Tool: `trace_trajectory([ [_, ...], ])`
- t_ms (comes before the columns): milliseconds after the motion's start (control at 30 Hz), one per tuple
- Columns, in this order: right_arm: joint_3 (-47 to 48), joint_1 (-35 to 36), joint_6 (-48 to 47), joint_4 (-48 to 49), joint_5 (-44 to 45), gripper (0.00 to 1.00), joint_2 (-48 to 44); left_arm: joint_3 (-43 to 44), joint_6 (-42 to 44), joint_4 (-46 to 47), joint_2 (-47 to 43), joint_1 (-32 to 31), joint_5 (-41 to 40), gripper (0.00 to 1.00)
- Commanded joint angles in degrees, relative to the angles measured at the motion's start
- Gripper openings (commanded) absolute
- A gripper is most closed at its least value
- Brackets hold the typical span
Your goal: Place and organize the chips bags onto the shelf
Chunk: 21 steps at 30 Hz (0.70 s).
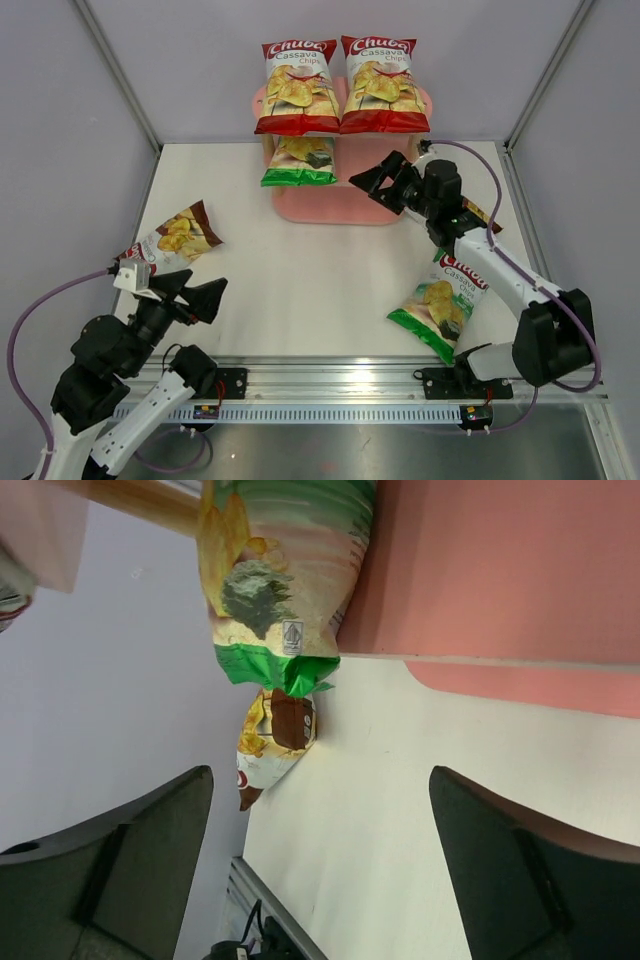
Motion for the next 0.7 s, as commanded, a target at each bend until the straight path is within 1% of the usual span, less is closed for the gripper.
trace_trajectory([
  [0, -1.25, -0.21, -8.3, -6.05, 5.54, 0.99, -9.06, 0.61, 0.64, 2.02, 3.65, -0.21, 1.68, 0.99],
  [33, -1.43, -0.29, -9.64, -9.72, 6.94, 0.99, -10.66, 0.79, 0.47, 1.58, 4.62, -0.21, 1.68, 0.99],
  [67, -1.52, -0.29, -10.87, -13.41, 10.79, 0.99, -12.24, 0.97, -0.32, 1.41, 5.42, -0.21, 1.59, 0.99],
  [100, -1.52, -0.21, -13.23, -15.97, 12.74, 0.99, -15.04, 0.97, -0.93, 1.58, 7.16, -0.21, 2.02, 0.99],
  [133, -1.52, -0.29, -14.64, -20.96, 14.85, 0.99, -16.29, 0.45, -1.46, 2.8, 8.05, -0.21, 2.9, 0.99],
  [167, -1.52, -0.29, -15.7, -23.19, 18.17, 0.99, -17.69, -0.17, -2.6, 3.85, 8.84, -0.21, 4.13, 0.99],
  [200, -1.52, -0.29, -18.41, -25.64, 19.16, 0.99, -19.97, -1.13, -3.31, 5.17, 10.94, -0.21, 6.92, 0.99],
  [233, -1.43, -0.29, -19.39, -30.45, 19.96, 0.99, -21.03, -3.06, -4.01, 8.32, 12.18, -0.21, 8.6, 0.99],
  [267, -1.43, -0.29, -20.45, -32.94, 23.62, 0.99, -23.22, -4.21, -5.58, 10.09, 13.93, -0.21, 12.1, 0.99],
  [300, -1.43, -0.21, -20.55, -35.23, 25.4, 0.99, -24.29, -5.09, -6.55, 11.85, 15.6, -0.21, 14.05, 0.99],
  [333, -1.43, -0.29, -20.46, -39.6, 26.98, 0.99, -25.43, -6.92, -8.22, 15.95, 19.88, -0.21, 16.16, 0.99],
  [367, -1.78, -0.29, -20.46, -41.47, 29.95, 1.0, -26.57, -7.73, -9.02, 18.26, 22.01, -0.3, 20.09, 0.99],
  [400, -2.05, -0.29, -20.55, -44.1, 30.77, 1.0, -29.28, -8.43, -9.9, 20.63, 24.12, -0.21, 21.79, 0.99],
  [433, -2.57, -0.21, -20.81, -45.0, 31.12, 0.99, -30.79, -9.66, -11.3, 25.26, 28.84, -0.47, 23.28, 0.99],
  [467, -3.53, -0.21, -20.9, -45.87, 30.87, 0.99, -32.45, -9.84, -11.92, 27.66, 31.06, -1.08, 25.82, 0.99],
  [533, -4.33, -0.29, -21.34, -48.06, 29.55, 0.99, -37.29, -9.76, -13.06, 33.88, 37.81, -2.93, 26.99, 0.99],
  [567, -4.51, -0.29, -21.86, -49.04, 28.94, 0.99, -38.7, -8.54, -13.07, 35.32, 40.55, -5.72, 26.29, 0.99],
  [633, -4.42, -0.29, -23.0, -51.32, 27.01, 0.99, -42.65, -6.69, -12.46, 38.39, 45.13, -8.9, 24.89, 0.99],
  [667, -3.9, -0.21, -23.44, -52.2, 25.17, 0.99, -43.88, -4.5, -12.19, 39.19, 50.54, -11.52, 24.62, 0.99],
])
